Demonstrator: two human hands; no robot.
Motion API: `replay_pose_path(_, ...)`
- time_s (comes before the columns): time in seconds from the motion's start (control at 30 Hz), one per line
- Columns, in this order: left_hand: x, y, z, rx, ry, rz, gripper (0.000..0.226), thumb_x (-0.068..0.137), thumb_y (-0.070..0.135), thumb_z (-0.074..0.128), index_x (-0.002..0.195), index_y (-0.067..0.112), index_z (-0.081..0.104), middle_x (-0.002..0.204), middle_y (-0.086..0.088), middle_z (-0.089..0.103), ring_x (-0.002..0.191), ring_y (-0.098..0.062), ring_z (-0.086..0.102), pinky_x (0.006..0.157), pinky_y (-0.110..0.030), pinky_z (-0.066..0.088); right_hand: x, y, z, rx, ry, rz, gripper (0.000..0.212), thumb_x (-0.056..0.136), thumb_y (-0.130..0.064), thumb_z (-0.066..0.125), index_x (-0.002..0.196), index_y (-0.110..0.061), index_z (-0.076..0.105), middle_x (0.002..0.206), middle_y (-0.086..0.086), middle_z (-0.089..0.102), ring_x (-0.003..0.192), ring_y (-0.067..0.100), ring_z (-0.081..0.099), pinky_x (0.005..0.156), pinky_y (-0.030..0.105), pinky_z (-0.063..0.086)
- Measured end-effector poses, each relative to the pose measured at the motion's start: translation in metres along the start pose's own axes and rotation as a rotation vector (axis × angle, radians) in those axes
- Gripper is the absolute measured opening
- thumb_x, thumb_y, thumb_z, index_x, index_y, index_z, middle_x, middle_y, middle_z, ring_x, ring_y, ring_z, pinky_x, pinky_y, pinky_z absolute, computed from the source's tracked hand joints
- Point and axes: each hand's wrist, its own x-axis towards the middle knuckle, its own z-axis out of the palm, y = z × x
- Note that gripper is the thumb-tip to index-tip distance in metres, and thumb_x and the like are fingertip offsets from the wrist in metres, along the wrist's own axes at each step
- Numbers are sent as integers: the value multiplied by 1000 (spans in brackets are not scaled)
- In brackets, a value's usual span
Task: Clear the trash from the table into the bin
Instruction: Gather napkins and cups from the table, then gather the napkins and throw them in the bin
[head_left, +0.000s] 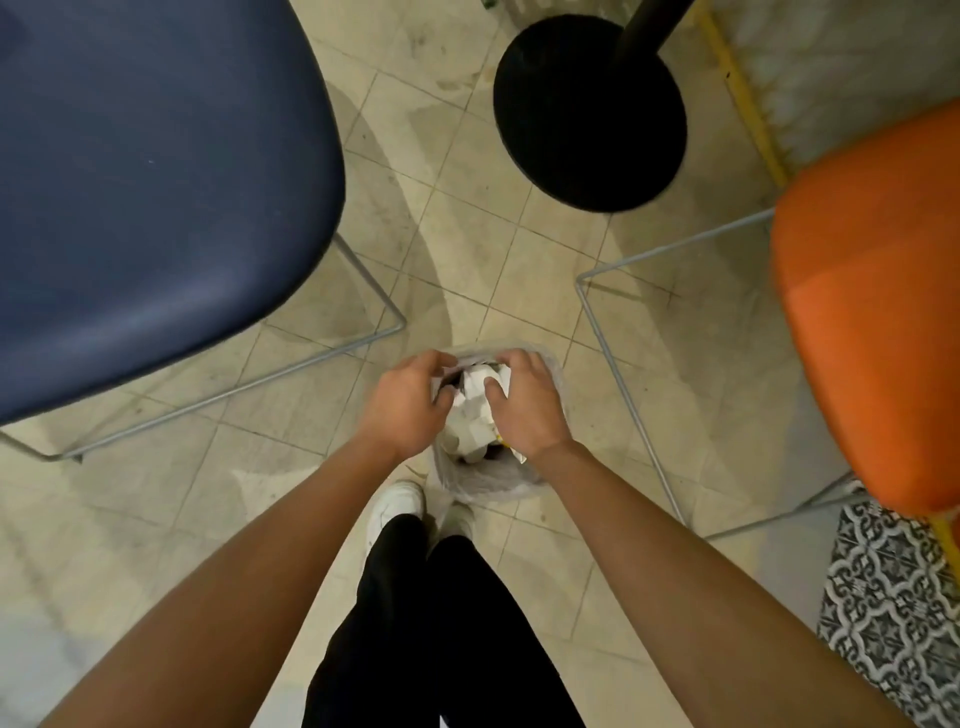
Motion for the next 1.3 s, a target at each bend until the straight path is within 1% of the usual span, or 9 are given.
replay_pose_path(0.2,-31,14,-48,-73,129,3,31,91,20,54,122,19,55,119,0,62,110,-14,56,84,-18,37,-22,-48,-23,14,26,-87,32,92,-18,50,123,-12,52,128,7,49,122,24,45,104,41,38)
replay_pose_path(0.33,-46,19,-79,-128,238,-11,30,89,20,56,120,18,57,115,-1,64,107,-15,59,83,-20,40,-28,-84,-35,-3,-2,-154,30,94,-19,49,123,-12,52,129,6,47,124,22,43,104,36,38)
replay_pose_path(0.5,-60,17,-118,-172,351,-49,30,88,19,58,118,16,57,115,0,64,107,-13,58,85,-21,40,-30,-130,-48,-27,2,-235,31,93,-18,50,123,-11,53,128,7,48,123,23,42,105,36,37)
replay_pose_path(0.57,-63,14,-134,-178,397,-50,32,86,18,60,118,16,57,114,1,64,107,-13,58,88,-23,42,-30,-147,-52,-39,10,-265,31,92,-19,49,122,-11,53,128,7,48,123,22,41,105,36,36)
replay_pose_path(0.63,-64,10,-150,-185,435,-53,34,84,20,63,118,16,57,116,2,64,108,-14,59,93,-29,46,-28,-163,-54,-59,14,-290,31,92,-20,49,122,-11,53,128,8,49,124,22,41,106,37,36)
replay_pose_path(0.73,-63,2,-175,-177,464,-69,37,83,24,63,119,19,56,119,3,62,109,-15,57,95,-35,46,-25,-190,-57,-88,12,-325,31,92,-20,49,121,-12,53,127,7,49,123,22,41,106,39,36)
replay_pose_path(1.03,-42,-32,-267,-134,520,-89,45,82,27,65,124,19,52,125,0,54,115,-21,53,94,-34,42,5,-284,-53,-126,25,-379,30,92,-26,52,120,-14,54,125,7,51,121,24,44,105,40,38)
replay_pose_path(1.17,-34,-56,-297,-115,504,-135,47,83,28,64,127,20,50,128,-3,52,119,-23,50,97,-38,42,18,-317,-44,-151,7,-374,32,92,-27,51,122,-16,53,128,5,49,123,24,43,106,40,37)
replay_pose_path(1.3,-29,-80,-319,-74,508,-212,47,84,29,63,128,19,49,129,-6,50,123,-26,45,98,-38,39,27,-341,-31,-164,-3,-379,31,92,-27,52,121,-15,53,128,6,49,123,23,41,106,40,36)
